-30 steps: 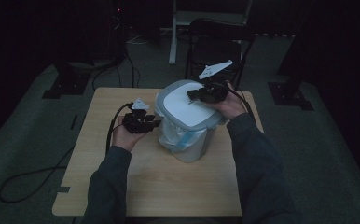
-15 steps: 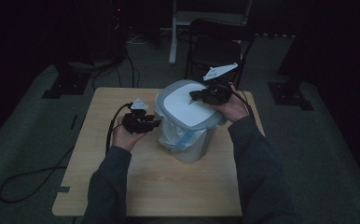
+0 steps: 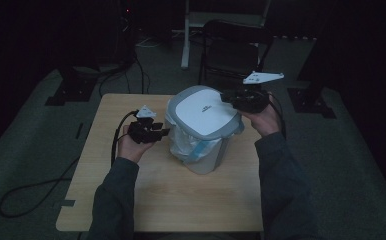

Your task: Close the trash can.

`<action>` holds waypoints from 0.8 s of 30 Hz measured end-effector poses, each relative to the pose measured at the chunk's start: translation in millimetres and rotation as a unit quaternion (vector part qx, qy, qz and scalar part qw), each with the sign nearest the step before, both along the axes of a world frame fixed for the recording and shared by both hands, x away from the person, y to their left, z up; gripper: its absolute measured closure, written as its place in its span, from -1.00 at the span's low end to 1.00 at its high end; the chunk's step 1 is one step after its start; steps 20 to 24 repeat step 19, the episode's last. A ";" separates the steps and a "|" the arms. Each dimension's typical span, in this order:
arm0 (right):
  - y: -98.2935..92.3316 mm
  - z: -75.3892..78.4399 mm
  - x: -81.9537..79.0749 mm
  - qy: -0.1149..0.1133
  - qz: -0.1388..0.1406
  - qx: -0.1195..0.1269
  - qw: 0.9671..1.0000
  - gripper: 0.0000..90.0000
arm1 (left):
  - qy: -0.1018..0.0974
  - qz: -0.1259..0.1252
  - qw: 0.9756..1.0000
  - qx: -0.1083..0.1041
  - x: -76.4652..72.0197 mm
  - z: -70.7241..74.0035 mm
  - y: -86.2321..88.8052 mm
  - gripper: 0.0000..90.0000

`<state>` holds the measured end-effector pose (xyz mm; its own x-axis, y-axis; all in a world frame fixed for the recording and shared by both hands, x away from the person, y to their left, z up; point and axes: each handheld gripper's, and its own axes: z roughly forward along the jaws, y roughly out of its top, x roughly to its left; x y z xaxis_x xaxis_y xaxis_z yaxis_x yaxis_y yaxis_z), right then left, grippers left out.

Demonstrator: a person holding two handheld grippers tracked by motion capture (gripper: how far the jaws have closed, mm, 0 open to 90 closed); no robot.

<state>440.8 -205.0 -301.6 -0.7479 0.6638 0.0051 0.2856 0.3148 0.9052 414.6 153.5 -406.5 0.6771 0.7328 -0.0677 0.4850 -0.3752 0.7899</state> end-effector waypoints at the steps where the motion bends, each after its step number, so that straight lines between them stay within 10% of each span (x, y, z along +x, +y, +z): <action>1: -4.2 -0.5 -1.4 -0.002 -0.008 0.003 1.000 0.50 | 0.001 0.000 1.000 0.000 0.0 -0.3 0.6 0.33; 14: -59.5 -34.2 -17.4 0.005 -0.109 0.054 0.993 0.30 | 0.006 0.013 1.000 -0.002 -1.7 -7.9 13.7 0.32; 19: -71.7 -65.8 -18.9 0.019 -0.142 0.029 0.989 0.26 | 0.007 0.017 1.000 -0.002 -1.4 -9.8 17.0 0.32; 24: -71.7 -65.8 -18.9 0.019 -0.142 0.029 0.989 0.26 | 0.007 0.017 1.000 -0.002 -1.4 -9.8 17.0 0.32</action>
